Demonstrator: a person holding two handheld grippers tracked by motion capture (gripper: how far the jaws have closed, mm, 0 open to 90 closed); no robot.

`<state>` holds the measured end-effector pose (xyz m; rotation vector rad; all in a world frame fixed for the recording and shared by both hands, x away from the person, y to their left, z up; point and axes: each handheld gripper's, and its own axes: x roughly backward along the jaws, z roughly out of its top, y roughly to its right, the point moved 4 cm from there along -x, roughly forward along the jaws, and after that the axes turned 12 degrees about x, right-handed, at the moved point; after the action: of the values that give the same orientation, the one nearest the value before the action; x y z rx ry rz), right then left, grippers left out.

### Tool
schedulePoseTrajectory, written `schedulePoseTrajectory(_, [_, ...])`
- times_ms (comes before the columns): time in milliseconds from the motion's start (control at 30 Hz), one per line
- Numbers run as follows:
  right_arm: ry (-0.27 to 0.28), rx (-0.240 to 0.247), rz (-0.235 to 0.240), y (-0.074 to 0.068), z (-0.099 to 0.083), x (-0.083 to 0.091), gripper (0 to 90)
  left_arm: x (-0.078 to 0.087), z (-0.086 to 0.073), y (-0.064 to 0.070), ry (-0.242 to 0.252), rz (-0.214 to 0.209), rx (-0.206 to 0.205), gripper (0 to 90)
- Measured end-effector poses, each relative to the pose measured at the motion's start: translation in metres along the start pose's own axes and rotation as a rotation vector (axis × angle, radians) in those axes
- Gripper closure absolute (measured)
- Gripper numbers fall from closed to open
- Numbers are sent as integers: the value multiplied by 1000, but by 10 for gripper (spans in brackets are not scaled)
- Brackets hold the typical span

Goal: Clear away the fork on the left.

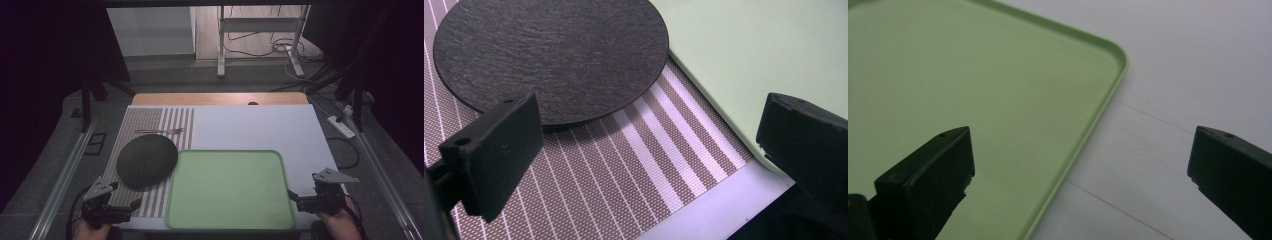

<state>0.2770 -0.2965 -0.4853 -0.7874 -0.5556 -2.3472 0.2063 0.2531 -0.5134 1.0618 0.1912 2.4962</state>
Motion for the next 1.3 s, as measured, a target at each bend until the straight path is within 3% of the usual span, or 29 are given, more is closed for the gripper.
schedulePoseTrajectory(133, [-13,25,10,-2,1,-2,0,-1,0,0,-11,1,0,0])
schedulePoseTrajectory(567, [-21,25,46,-3,0,-3,0,-1,0,-2,-19,-32,15,3])
schedulePoseTrajectory(1100, [-23,38,55,-4,0,-3,0,-4,1,-3,-55,-51,23,0])
schedulePoseTrajectory(1300, [-31,41,54,-4,0,-4,0,-4,4,-4,-36,-60,27,0])
